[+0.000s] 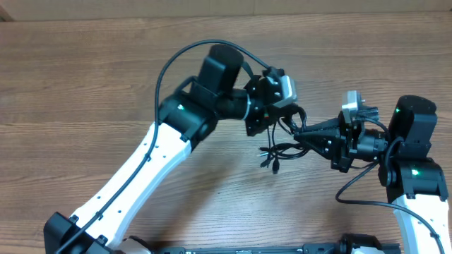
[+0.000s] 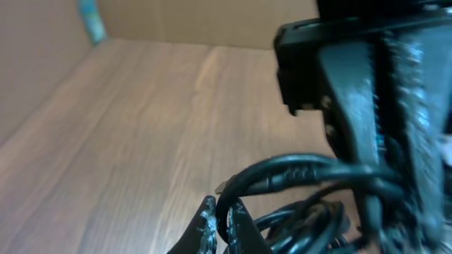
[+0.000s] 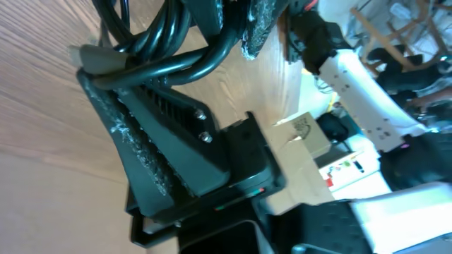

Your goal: Untangle cables

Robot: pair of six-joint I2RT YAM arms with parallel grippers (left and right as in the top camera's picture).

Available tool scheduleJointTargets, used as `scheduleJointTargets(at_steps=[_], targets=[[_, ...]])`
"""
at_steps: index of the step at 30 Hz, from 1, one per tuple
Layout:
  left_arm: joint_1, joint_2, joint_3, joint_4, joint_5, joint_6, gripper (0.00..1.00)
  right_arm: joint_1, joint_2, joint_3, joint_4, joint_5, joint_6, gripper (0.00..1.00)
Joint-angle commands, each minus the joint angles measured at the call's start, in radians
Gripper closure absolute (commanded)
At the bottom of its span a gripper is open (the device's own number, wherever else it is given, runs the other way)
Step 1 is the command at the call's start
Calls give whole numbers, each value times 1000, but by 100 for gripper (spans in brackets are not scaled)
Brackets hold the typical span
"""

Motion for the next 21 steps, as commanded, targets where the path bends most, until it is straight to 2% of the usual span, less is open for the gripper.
scheduleJointTargets(at_steps=[1,7,15,21], targets=[[80,31,5,-19,169,124,96,16,-32,15,2,-150,-5,96],[153,31,5,-28,311,129,96,17,-33,15,1,-150,-5,96],[151,31,5,-32,327,134,96,18,-33,15,-3,-150,0,96],[202,31,5,-32,355,134,96,18,-62,15,-17,-150,-2,96]])
